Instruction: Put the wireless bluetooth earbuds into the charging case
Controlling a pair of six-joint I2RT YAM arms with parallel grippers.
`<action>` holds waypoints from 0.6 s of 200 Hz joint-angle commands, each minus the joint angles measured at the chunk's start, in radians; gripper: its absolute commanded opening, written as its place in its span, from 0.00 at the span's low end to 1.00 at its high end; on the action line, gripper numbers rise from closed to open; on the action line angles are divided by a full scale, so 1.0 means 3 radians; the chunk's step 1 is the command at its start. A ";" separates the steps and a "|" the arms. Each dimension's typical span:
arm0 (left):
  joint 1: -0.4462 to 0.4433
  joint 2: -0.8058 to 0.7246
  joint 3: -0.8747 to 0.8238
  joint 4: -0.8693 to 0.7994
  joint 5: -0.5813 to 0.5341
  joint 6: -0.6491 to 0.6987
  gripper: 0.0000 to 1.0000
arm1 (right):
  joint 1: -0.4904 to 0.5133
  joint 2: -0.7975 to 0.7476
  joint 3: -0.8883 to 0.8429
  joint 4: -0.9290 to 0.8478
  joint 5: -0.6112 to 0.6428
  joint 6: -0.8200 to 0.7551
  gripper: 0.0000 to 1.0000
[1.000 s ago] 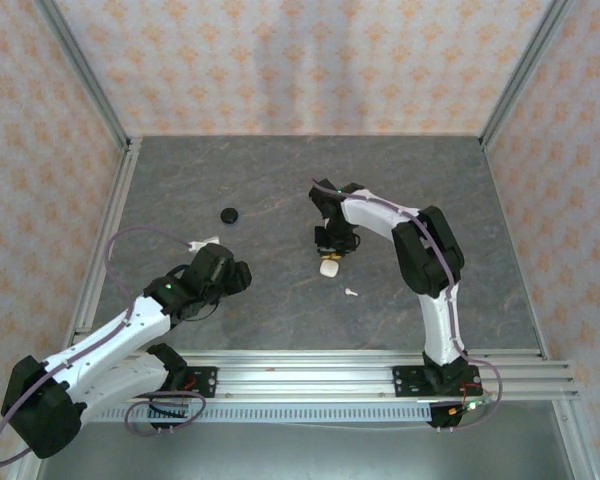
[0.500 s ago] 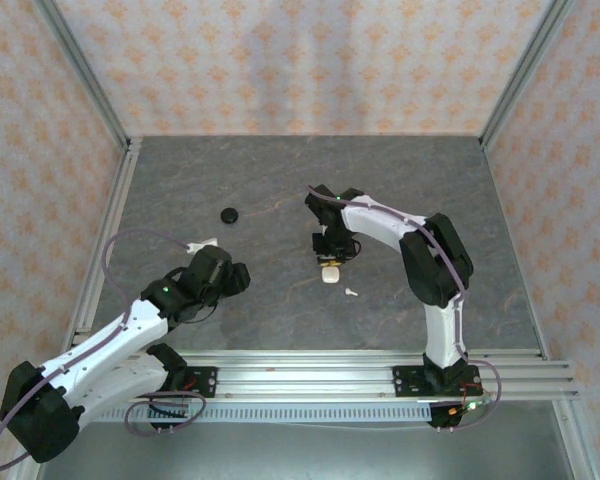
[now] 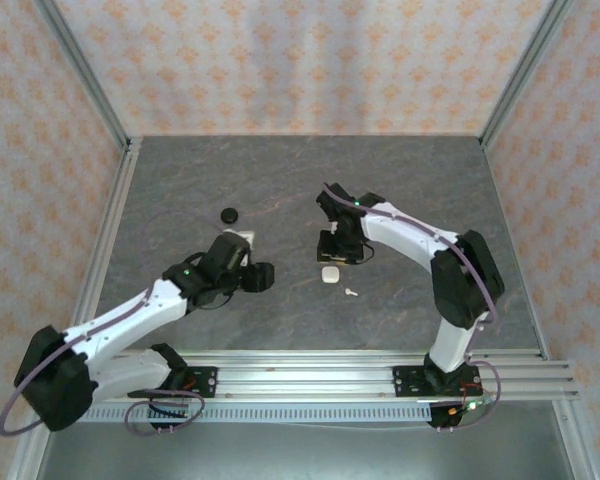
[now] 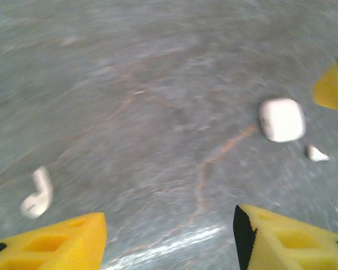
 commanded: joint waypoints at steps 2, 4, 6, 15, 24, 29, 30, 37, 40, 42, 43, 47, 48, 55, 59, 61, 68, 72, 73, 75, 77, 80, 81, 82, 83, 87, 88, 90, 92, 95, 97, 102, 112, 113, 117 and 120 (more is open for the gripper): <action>-0.0159 0.0254 0.0439 0.0160 0.0377 0.1167 0.63 | -0.0176 -0.0201 -0.0308 0.0136 -0.0141 0.0249 0.45; -0.0168 0.0278 0.0467 0.0160 0.0393 0.1232 0.63 | -0.0192 -0.0225 -0.0330 0.0145 -0.0149 0.0256 0.45; -0.0178 0.0302 0.0497 0.0160 0.0410 0.1297 0.63 | -0.0209 -0.0242 -0.0357 0.0149 -0.0155 0.0259 0.46; -0.0193 0.0418 0.0625 0.0153 0.0518 0.1597 0.64 | -0.0282 -0.0332 -0.0470 0.0172 -0.0183 0.0281 0.47; -0.0197 0.0534 0.0744 0.0125 0.0600 0.1890 0.65 | -0.0350 -0.0430 -0.0565 0.0189 -0.0200 0.0291 0.48; -0.0200 0.0596 0.0801 0.0109 0.0636 0.2044 0.65 | -0.0391 -0.0489 -0.0616 0.0191 -0.0200 0.0296 0.48; -0.0199 0.0611 0.0814 0.0107 0.0643 0.2078 0.65 | -0.0400 -0.0497 -0.0629 0.0191 -0.0203 0.0296 0.48; -0.0198 0.0721 0.0910 0.0071 0.0696 0.2282 0.65 | -0.0453 -0.0584 -0.0691 0.0198 -0.0205 0.0295 0.49; -0.0198 0.0770 0.0957 0.0053 0.0716 0.2367 0.65 | -0.0479 -0.0616 -0.0724 0.0201 -0.0201 0.0288 0.49; -0.0202 0.0802 0.0983 0.0031 0.0731 0.2418 0.65 | -0.0496 -0.0642 -0.0743 0.0201 -0.0203 0.0290 0.49; -0.0200 0.0821 0.1005 0.0025 0.0735 0.2443 0.65 | -0.0503 -0.0650 -0.0752 0.0201 -0.0204 0.0290 0.49; -0.0203 0.0897 0.1083 -0.0025 0.0753 0.2541 0.66 | -0.0535 -0.0695 -0.0787 0.0205 -0.0201 0.0283 0.49; -0.0203 0.0917 0.1104 -0.0037 0.0756 0.2566 0.65 | -0.0541 -0.0710 -0.0794 0.0206 -0.0206 0.0282 0.49; -0.0212 0.1064 0.1249 -0.0164 0.0772 0.2719 0.65 | -0.0606 -0.0778 -0.0849 0.0203 -0.0213 0.0267 0.50; -0.0220 0.1150 0.1336 -0.0239 0.0774 0.2803 0.65 | -0.0641 -0.0815 -0.0882 0.0204 -0.0214 0.0262 0.50; -0.0227 0.1192 0.1376 -0.0273 0.0774 0.2849 0.65 | -0.0656 -0.0835 -0.0897 0.0198 -0.0218 0.0255 0.50; -0.0254 0.1338 0.1515 -0.0403 0.0765 0.2993 0.65 | -0.0718 -0.0895 -0.0946 0.0191 -0.0228 0.0237 0.51; -0.0274 0.1420 0.1601 -0.0464 0.0757 0.3073 0.65 | -0.0753 -0.0929 -0.0975 0.0188 -0.0231 0.0222 0.51; -0.0279 0.1442 0.1618 -0.0478 0.0755 0.3093 0.65 | -0.0757 -0.0937 -0.0980 0.0187 -0.0233 0.0220 0.51; -0.0286 0.1484 0.1653 -0.0511 0.0750 0.3131 0.65 | -0.0777 -0.0952 -0.0998 0.0186 -0.0235 0.0213 0.51; -0.0295 0.1524 0.1690 -0.0537 0.0744 0.3162 0.65 | -0.0791 -0.0970 -0.1010 0.0186 -0.0236 0.0210 0.51; -0.0310 0.1580 0.1741 -0.0575 0.0730 0.3211 0.66 | -0.0820 -0.0992 -0.1034 0.0186 -0.0244 0.0198 0.51; -0.0315 0.1601 0.1754 -0.0585 0.0727 0.3228 0.66 | -0.0827 -0.0996 -0.1040 0.0186 -0.0245 0.0196 0.51; -0.0321 0.1619 0.1769 -0.0595 0.0725 0.3245 0.66 | -0.0835 -0.1004 -0.1046 0.0186 -0.0246 0.0192 0.51; -0.0326 0.1639 0.1787 -0.0600 0.0721 0.3258 0.65 | -0.0842 -0.1010 -0.1056 0.0186 -0.0246 0.0190 0.51; -0.0342 0.1714 0.1846 -0.0646 0.0713 0.3304 0.66 | -0.0869 -0.1037 -0.1086 0.0186 -0.0250 0.0180 0.51; -0.0345 0.1734 0.1866 -0.0656 0.0715 0.3316 0.66 | -0.0874 -0.1045 -0.1094 0.0188 -0.0250 0.0177 0.51; -0.0353 0.1772 0.1894 -0.0671 0.0720 0.3335 0.66 | -0.0887 -0.1058 -0.1109 0.0190 -0.0255 0.0170 0.51; -0.0356 0.1812 0.1929 -0.0688 0.0730 0.3358 0.66 | -0.0899 -0.1074 -0.1122 0.0196 -0.0260 0.0166 0.52; -0.0365 0.1872 0.1978 -0.0713 0.0752 0.3390 0.66 | -0.0919 -0.1089 -0.1143 0.0198 -0.0257 0.0156 0.52; -0.0367 0.1899 0.2005 -0.0736 0.0770 0.3403 0.66 | -0.0933 -0.1102 -0.1157 0.0204 -0.0263 0.0146 0.52; -0.0377 0.2014 0.2091 -0.0783 0.0803 0.3436 0.66 | -0.0960 -0.1126 -0.1196 0.0212 -0.0270 0.0133 0.52; -0.0402 0.2220 0.2282 -0.0904 0.0828 0.3513 0.66 | -0.1007 -0.1165 -0.1257 0.0245 -0.0298 0.0106 0.52; -0.0405 0.2243 0.2301 -0.0918 0.0826 0.3525 0.66 | -0.1014 -0.1165 -0.1267 0.0253 -0.0306 0.0103 0.52; -0.0424 0.2325 0.2374 -0.0971 0.0814 0.3571 0.66 | -0.1030 -0.1169 -0.1282 0.0260 -0.0316 0.0091 0.52; -0.0432 0.2384 0.2426 -0.1015 0.0800 0.3597 0.66 | -0.1044 -0.1174 -0.1293 0.0270 -0.0330 0.0086 0.52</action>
